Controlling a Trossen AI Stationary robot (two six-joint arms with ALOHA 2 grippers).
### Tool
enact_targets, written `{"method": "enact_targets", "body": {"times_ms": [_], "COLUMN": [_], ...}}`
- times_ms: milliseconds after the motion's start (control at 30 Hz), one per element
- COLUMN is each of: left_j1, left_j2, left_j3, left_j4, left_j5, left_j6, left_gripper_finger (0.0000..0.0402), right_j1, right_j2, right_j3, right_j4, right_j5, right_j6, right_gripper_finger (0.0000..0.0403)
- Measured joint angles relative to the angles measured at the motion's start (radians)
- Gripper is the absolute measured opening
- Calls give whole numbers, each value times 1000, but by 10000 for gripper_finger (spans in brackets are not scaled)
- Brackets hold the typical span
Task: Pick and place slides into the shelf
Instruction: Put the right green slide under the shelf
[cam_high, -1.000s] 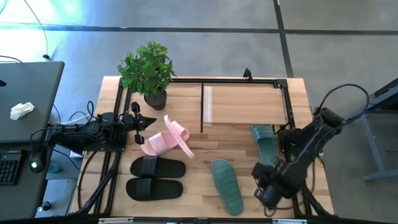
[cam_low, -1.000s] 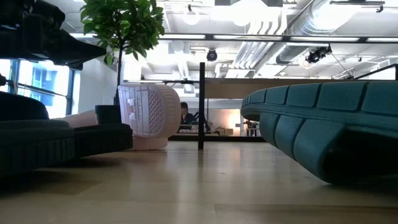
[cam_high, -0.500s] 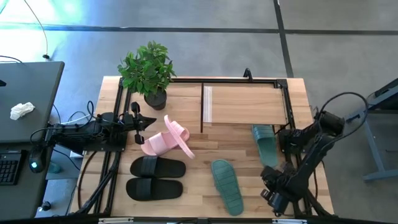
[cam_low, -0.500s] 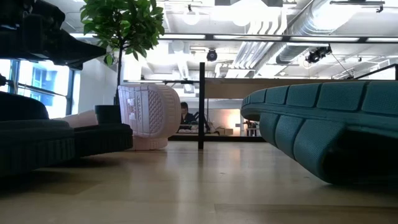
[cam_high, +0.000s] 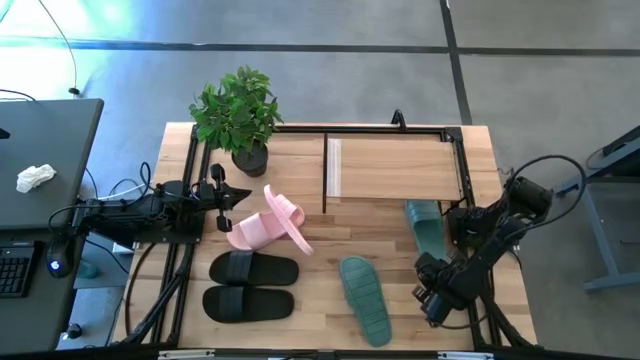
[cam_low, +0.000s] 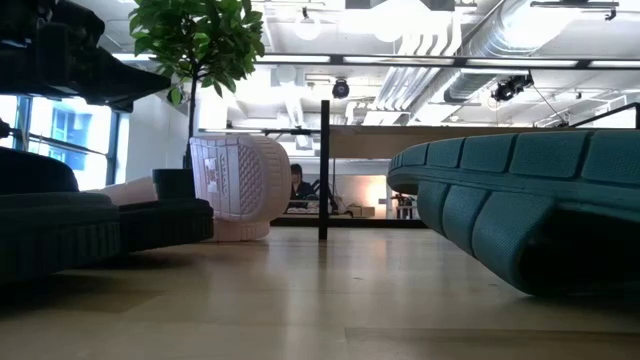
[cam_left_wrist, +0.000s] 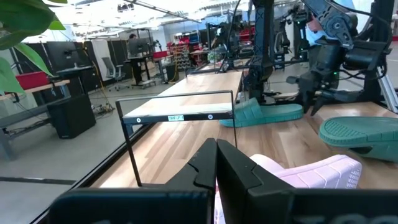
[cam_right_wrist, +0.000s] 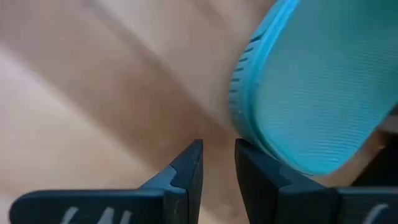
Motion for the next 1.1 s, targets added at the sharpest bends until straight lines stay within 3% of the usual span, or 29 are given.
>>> {"method": "enact_targets", "body": {"times_ms": [467, 1100], "left_j1": [0, 0], "left_j2": [0, 0], "left_j3": [0, 0], "left_j4": [-1, -1], "left_j5": [0, 1], "left_j6": [0, 0], "left_gripper_finger": [1, 1], "right_j1": [-92, -241], "right_j2": [-3, 3], "right_j3": [-64, -72], "right_j4": [-12, -53], "right_j5": [47, 237], "right_j6": [30, 31], "right_gripper_finger": [82, 82]}}
